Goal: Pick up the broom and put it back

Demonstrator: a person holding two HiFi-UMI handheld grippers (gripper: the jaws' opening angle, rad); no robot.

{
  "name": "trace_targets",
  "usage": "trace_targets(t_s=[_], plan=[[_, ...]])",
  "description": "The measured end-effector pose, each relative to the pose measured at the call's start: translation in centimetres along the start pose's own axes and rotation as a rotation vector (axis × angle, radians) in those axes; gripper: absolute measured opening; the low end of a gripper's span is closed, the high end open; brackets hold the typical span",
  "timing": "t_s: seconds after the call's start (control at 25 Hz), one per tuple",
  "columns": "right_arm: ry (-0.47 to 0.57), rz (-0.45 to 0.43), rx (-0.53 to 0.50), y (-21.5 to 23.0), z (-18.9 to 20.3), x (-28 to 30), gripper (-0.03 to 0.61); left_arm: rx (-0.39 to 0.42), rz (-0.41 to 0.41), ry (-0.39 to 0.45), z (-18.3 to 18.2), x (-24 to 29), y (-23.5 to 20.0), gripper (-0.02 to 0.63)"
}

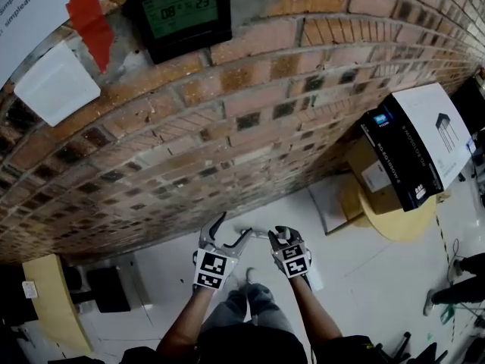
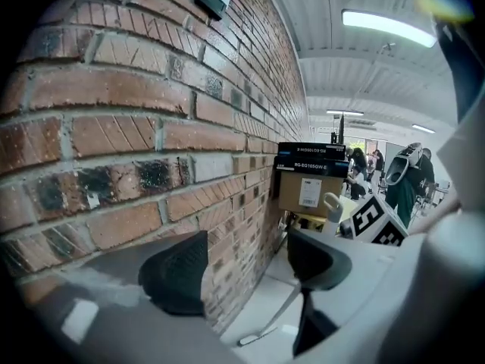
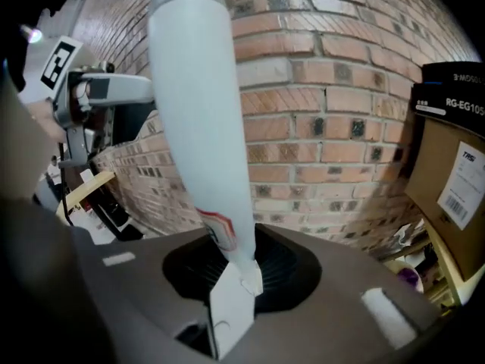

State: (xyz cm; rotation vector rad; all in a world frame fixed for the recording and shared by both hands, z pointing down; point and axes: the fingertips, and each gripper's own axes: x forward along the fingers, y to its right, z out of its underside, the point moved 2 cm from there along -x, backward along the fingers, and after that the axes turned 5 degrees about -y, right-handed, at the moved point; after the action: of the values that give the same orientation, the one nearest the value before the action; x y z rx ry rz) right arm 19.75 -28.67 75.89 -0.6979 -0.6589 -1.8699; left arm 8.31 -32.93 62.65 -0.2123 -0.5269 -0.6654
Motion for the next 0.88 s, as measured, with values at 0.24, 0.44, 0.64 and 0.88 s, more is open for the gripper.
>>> trace_targets(t_s=[0.24, 0.44, 0.64, 0.88], plan=[[-0.01, -0.014, -0.017, 0.8, 0.3, 4.7, 0.091, -0.016, 0.009, -0.057, 2.8, 2.6, -1.2, 0.337], [0.077, -0.055, 0.001, 1.1, -3.0, 8.0, 0.098, -0.081, -0.014, -0.056, 3.9, 3.2, -2.6, 0.337], [0.113, -0.071, 0.043, 2.2, -5.9, 11.0, 0.1, -0.099, -0.021, -0.038, 3.7, 4.2, -3.3, 0.337], [0.139, -0.109, 0.034, 2.8, -7.9, 13.7, 0.1, -0.116, -0.044, -0.02, 3.2, 3.7, -4.5, 0.337]])
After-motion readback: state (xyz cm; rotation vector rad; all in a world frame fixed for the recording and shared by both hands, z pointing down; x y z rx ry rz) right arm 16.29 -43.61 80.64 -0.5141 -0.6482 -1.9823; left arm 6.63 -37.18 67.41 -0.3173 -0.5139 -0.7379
